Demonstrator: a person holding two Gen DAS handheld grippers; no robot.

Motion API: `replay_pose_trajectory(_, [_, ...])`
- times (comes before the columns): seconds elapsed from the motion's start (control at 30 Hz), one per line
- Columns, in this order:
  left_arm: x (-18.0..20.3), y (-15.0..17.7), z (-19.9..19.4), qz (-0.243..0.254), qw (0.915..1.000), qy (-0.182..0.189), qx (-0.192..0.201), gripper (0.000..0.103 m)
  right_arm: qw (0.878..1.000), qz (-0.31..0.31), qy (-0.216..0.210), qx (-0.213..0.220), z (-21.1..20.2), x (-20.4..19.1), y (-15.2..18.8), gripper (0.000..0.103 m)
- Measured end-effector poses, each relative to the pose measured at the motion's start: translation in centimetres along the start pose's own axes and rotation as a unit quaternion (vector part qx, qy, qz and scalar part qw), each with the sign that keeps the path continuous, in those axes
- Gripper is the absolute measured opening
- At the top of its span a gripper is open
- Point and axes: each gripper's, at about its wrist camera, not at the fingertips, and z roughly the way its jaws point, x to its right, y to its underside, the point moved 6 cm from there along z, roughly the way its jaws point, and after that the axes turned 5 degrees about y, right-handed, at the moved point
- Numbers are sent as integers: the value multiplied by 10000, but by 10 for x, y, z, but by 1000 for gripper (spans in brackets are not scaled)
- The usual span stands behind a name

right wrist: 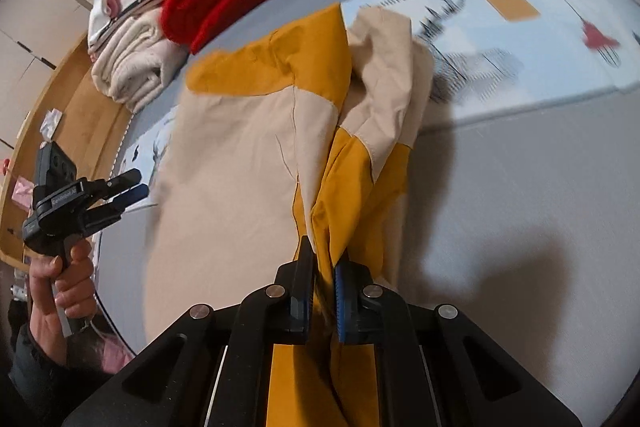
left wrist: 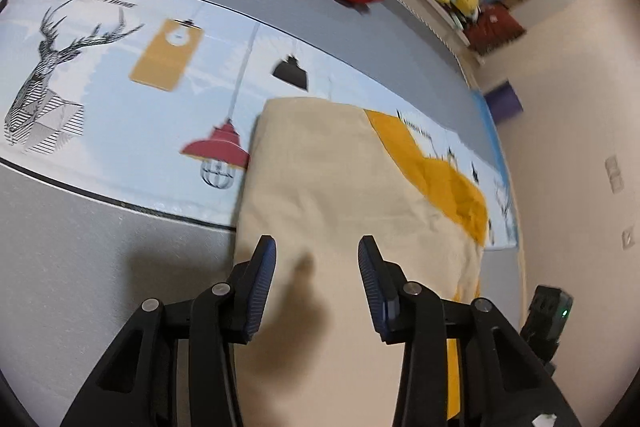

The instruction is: Fold large clothes

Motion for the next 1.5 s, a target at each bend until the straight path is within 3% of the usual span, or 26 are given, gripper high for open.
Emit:
replay_pose_trajectory(0.17, [-2, 9, 10, 306, 9982, -200, -469, 41, 9977, 62, 596, -305, 23, 2, 0, 9])
replay_pose_trajectory(0.33, [-4, 37, 26, 634, 9912, -537, -1036, 53, 9946, -116, 902, -498, 20, 10, 15, 10])
replay_pose_trajectory(0.53, [18, 69, 22, 1299, 9809, -644, -1293, 53, 9939, 272, 945, -501, -5, 29, 27, 17])
replay_pose_trajectory(0.63, [29, 99, 22, 1972, 9631, -906, -1589, 53, 9956, -86, 699, -626, -15, 18, 38, 23])
replay_pose_trajectory(0.7, [28, 116, 26, 2358, 9478, -1246, -1750, 53, 9917, -416, 785, -926, -14, 15, 54, 50])
replay_pose_trajectory(0.77, [24, 134, 29, 2653, 9335, -1555, -1842, 53, 9854, -702, 789, -1336, -10, 12, 75, 52])
replay_pose_trajectory(0.9, [29, 148, 22, 2709, 9323, -1611, -1776, 53, 9716, -1254, 1175, -1626, -10, 15, 101, 52])
replay_pose_trajectory(1.03, [32, 168, 6, 2874, 9251, -1883, -1615, 54, 9690, -1054, 1439, -1711, -20, 30, 112, 52])
replay_pose_trajectory(1.1, [40, 171, -8, 2852, 9260, -2126, -1261, 54, 9691, -940, 1703, -1514, -35, 35, 111, 52])
replay_pose_trajectory(1.17, [48, 173, -30, 2639, 9377, -2125, -770, 63, 9598, -1224, 2370, -875, -62, 34, 102, 52])
replay_pose_trajectory(1.23, [55, 178, -56, 2426, 9479, -2057, -194, 90, 9528, -1438, 2670, -113, -95, 21, 88, 52])
replay_pose_trajectory(1.33, [63, 198, -88, 2274, 9524, -1981, 442, 100, 9551, -1281, 2444, 1081, -152, -8, 85, 55])
replay_pose_trajectory(1.4, [67, 215, -102, 2174, 9548, -1923, 642, 100, 9472, -1237, 2464, 1637, -179, -26, 96, 84])
replay_pose_trajectory(1.5, [82, 239, -121, 2232, 9516, -1852, 1019, 100, 9357, -1211, 2411, 2273, -209, -56, 126, 94])
